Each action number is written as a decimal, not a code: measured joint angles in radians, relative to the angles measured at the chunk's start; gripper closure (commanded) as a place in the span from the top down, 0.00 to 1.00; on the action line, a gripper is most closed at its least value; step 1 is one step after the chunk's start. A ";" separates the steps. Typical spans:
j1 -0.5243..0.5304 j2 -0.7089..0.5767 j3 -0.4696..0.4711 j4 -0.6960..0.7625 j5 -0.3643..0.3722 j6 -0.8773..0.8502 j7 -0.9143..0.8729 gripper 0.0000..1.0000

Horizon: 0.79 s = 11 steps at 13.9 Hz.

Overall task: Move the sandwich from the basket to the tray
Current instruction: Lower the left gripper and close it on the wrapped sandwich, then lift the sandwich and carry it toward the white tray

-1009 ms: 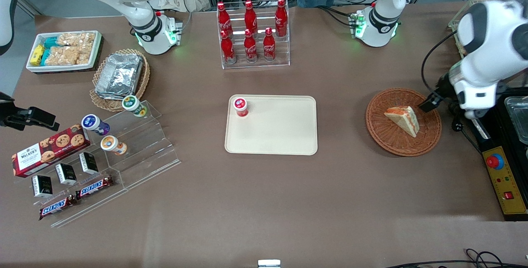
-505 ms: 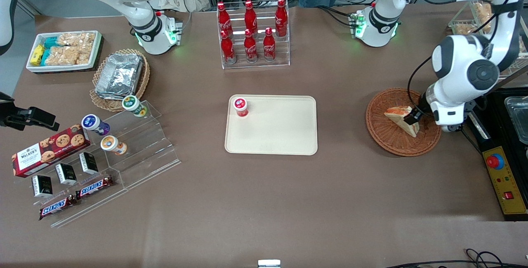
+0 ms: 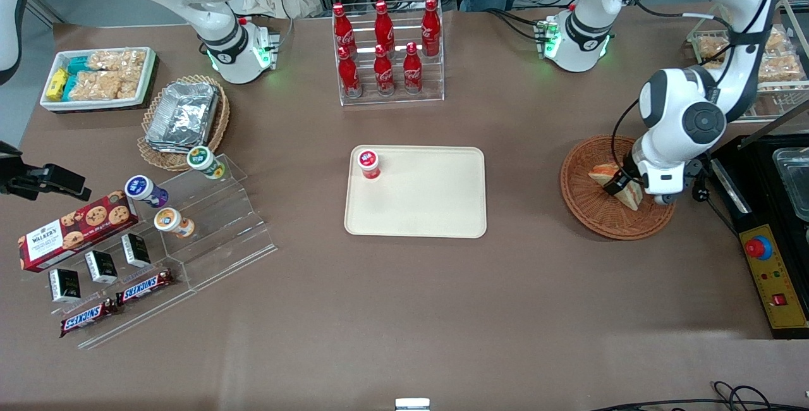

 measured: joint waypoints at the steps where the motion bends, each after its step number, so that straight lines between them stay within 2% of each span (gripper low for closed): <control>1: 0.000 0.010 0.000 -0.003 0.005 0.009 0.000 0.81; 2: 0.000 0.016 0.000 -0.003 0.011 0.013 0.000 0.56; 4: 0.000 0.018 0.001 -0.003 0.018 0.015 -0.001 0.00; 9: 0.001 0.013 0.003 0.003 0.048 0.008 -0.001 0.00; 11: 0.001 -0.028 -0.002 0.023 0.061 -0.068 0.011 0.00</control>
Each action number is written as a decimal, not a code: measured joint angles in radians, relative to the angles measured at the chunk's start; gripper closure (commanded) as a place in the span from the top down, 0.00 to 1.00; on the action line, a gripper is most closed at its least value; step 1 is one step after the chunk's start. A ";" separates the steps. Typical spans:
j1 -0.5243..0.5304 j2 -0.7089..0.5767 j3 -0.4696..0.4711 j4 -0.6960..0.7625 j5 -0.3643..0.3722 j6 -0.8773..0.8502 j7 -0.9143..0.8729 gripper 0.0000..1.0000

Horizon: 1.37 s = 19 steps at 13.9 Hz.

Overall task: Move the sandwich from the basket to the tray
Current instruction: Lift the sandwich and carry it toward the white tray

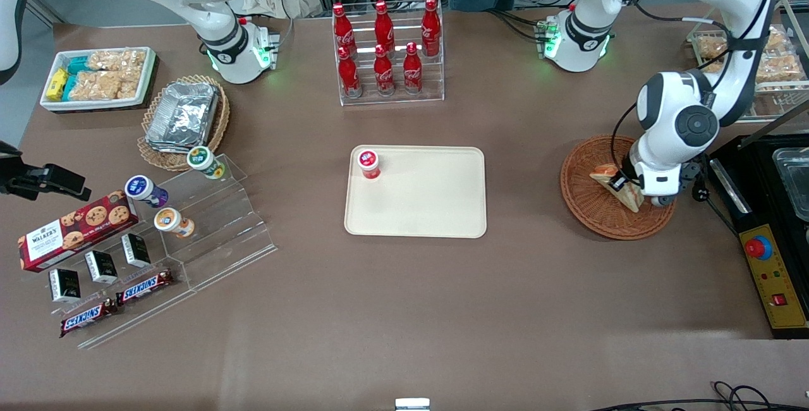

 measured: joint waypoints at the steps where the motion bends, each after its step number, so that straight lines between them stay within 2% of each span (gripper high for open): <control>1: 0.000 -0.041 -0.007 0.011 0.002 -0.059 0.024 0.00; 6: -0.021 -0.274 -0.070 0.082 -0.010 -0.360 0.231 0.00; 10: -0.151 -0.286 -0.108 0.269 -0.136 -0.540 0.346 0.00; 14: -0.368 -0.240 -0.119 0.285 -0.170 -0.520 0.377 0.00; 19: -0.588 -0.039 -0.128 0.257 -0.182 -0.219 0.232 0.00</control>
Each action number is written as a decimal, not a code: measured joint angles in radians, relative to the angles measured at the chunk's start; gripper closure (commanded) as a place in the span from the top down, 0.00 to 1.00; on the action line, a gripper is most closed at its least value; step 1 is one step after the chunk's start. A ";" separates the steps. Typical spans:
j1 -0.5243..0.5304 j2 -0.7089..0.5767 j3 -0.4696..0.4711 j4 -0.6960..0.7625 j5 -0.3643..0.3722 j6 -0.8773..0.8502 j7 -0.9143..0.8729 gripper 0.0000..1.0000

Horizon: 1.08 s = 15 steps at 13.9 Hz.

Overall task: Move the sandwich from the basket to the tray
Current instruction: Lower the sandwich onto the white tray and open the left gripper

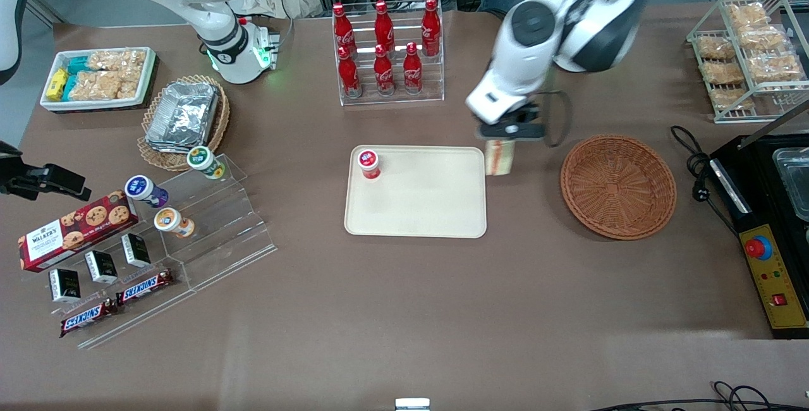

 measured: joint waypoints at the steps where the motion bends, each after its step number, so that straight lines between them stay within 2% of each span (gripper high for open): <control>1: -0.025 0.053 0.000 -0.018 0.004 0.087 -0.020 0.00; 4: -0.045 0.178 0.001 -0.067 0.015 0.272 -0.027 0.00; 9: -0.046 0.245 0.005 -0.069 0.089 0.319 -0.031 0.00; 11: -0.046 0.249 0.006 -0.069 0.145 0.319 -0.068 0.00; 13: -0.046 0.257 0.006 -0.069 0.237 0.319 -0.156 0.00; 14: -0.047 0.265 0.007 -0.069 0.282 0.322 -0.205 0.04; 15: -0.048 0.276 0.007 -0.069 0.315 0.330 -0.240 0.62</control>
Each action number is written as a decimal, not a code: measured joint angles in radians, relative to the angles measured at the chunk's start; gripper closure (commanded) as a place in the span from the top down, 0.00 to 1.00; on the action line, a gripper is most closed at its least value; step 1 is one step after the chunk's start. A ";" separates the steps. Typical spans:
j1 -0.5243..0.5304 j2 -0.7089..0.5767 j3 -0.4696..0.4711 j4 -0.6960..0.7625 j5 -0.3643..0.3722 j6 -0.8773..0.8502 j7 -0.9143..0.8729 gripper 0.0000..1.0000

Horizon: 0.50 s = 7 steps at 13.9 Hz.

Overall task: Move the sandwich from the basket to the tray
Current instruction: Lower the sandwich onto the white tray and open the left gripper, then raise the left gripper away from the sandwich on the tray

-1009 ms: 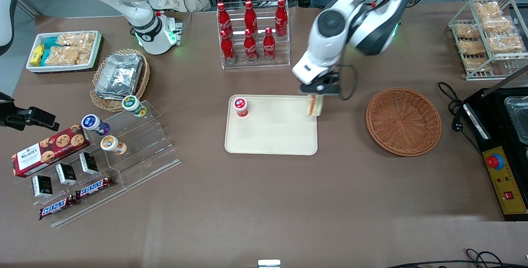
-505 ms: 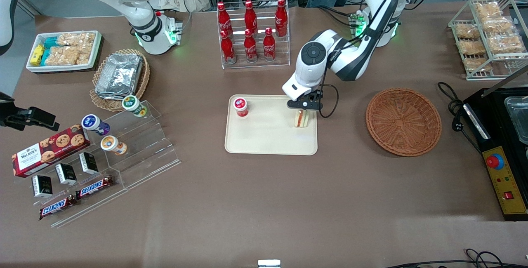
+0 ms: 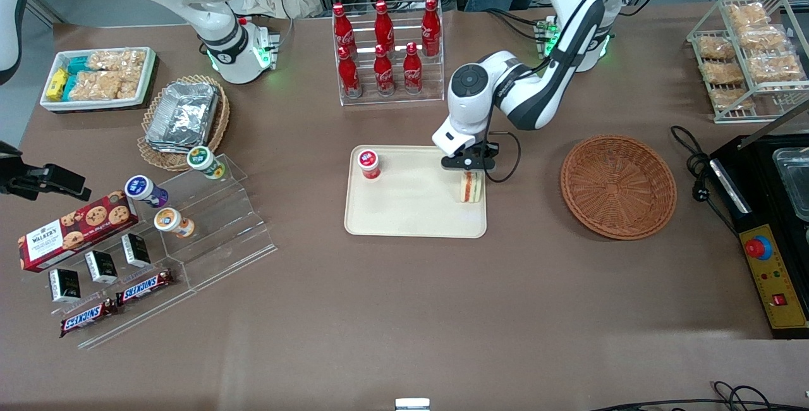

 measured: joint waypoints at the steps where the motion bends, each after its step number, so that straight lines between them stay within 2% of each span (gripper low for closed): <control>1: -0.002 0.011 0.000 0.000 0.018 0.007 -0.019 1.00; 5: -0.007 0.019 0.000 0.010 0.030 0.012 -0.038 1.00; 7: -0.008 0.019 -0.001 0.052 0.020 -0.058 -0.059 1.00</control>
